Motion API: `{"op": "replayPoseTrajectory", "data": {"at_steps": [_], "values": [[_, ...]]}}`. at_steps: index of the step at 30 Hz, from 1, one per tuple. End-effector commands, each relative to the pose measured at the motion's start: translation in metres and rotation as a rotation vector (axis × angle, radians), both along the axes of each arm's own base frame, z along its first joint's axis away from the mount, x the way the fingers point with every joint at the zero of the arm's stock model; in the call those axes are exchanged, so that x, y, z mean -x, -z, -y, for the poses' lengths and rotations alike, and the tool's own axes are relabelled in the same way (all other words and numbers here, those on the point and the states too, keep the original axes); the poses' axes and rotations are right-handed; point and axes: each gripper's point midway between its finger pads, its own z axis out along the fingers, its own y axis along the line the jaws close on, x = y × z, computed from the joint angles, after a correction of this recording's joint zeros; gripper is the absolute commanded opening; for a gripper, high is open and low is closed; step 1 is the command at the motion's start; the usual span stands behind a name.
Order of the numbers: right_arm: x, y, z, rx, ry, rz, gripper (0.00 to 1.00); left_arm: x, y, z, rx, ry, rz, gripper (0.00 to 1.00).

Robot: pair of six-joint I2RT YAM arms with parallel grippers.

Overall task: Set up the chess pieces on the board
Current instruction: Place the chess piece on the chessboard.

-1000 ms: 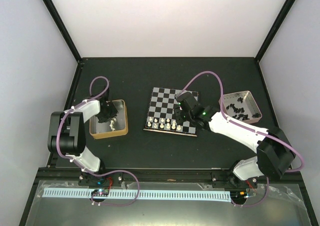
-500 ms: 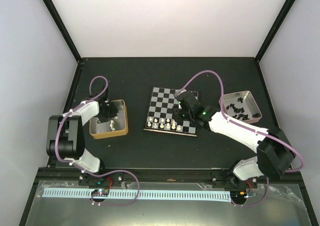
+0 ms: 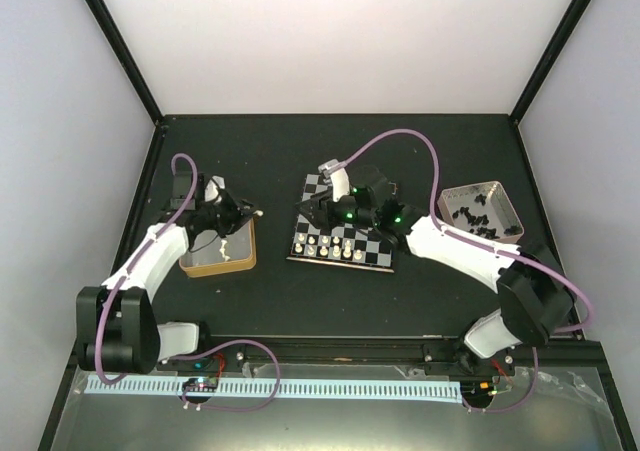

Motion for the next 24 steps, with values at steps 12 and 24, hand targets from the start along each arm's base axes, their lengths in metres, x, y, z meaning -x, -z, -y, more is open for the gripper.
{"op": "replayPoseTrajectory", "data": {"at_steps": [12, 24], "values": [[0.006, 0.013, -0.044, -0.025, -0.157, -0.086, 0.61, 0.025, -0.046, 0.089, 0.473, 0.193, -0.063, 0.11], [0.003, 0.030, -0.045, 0.038, -0.144, -0.081, 0.45, 0.024, -0.038, 0.094, 0.486, 0.178, -0.110, 0.11]]}}
